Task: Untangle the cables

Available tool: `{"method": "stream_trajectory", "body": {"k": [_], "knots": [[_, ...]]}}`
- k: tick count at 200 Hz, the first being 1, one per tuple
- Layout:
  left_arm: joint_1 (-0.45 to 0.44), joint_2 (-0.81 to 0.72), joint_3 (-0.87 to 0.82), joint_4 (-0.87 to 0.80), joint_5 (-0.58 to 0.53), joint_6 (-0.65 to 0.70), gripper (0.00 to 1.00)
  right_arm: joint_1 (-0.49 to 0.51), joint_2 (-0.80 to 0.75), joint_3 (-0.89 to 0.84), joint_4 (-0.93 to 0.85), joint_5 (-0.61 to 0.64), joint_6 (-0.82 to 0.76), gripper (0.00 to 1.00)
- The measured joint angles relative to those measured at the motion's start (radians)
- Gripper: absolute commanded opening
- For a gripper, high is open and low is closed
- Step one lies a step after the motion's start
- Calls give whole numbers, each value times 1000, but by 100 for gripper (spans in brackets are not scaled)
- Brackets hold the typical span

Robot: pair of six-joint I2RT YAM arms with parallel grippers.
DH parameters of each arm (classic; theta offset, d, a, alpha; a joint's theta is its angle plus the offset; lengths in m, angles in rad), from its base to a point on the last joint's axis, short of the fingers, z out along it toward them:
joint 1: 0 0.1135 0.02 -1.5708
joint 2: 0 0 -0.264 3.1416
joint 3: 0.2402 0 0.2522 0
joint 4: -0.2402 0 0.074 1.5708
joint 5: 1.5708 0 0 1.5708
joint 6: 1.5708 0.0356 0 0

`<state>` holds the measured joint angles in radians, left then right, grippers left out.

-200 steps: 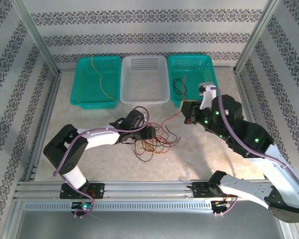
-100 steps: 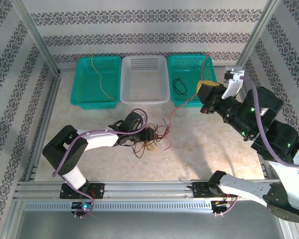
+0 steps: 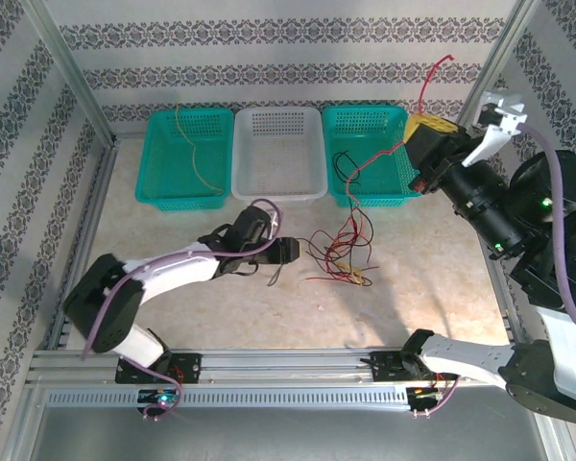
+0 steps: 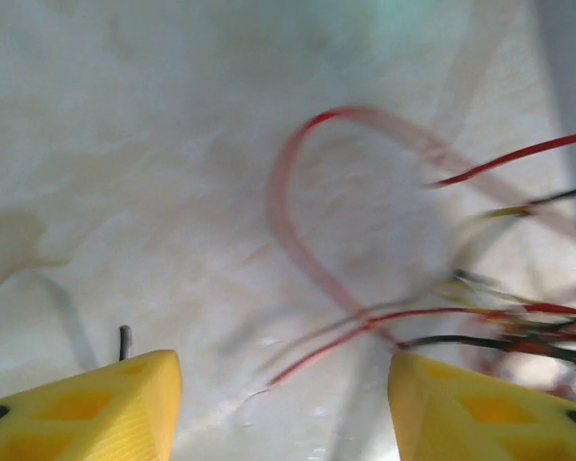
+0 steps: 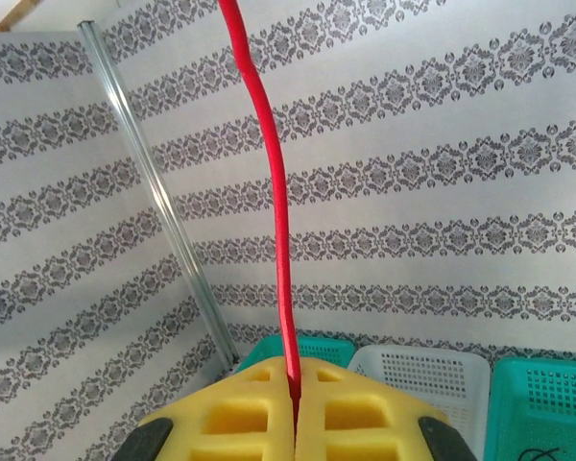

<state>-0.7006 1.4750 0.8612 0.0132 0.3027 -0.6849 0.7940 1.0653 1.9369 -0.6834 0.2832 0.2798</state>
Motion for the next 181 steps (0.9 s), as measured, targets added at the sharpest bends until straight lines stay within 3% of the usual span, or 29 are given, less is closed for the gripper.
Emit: {"method": "stream_trajectory", "body": {"k": [29,48,87,122,140,181], "knots": [[-8,-217,34,95,17,68,87,0,33,0,-1,-8,1,0],[-13,-285,112,148,30,125,90,0,54,0,-1,-19,2,0],[-14,-234,327,158,141,262,90,-7,75,0,-2,-54,13,0],[-16,-169,384,153,202,370,89,-24,87,-1,-1,-121,48,0],[-18,-130,393,153,244,395,85,-42,89,-3,0,-156,71,0],[-20,-60,394,161,298,394,50,-76,87,-43,30,-226,122,0]]}}
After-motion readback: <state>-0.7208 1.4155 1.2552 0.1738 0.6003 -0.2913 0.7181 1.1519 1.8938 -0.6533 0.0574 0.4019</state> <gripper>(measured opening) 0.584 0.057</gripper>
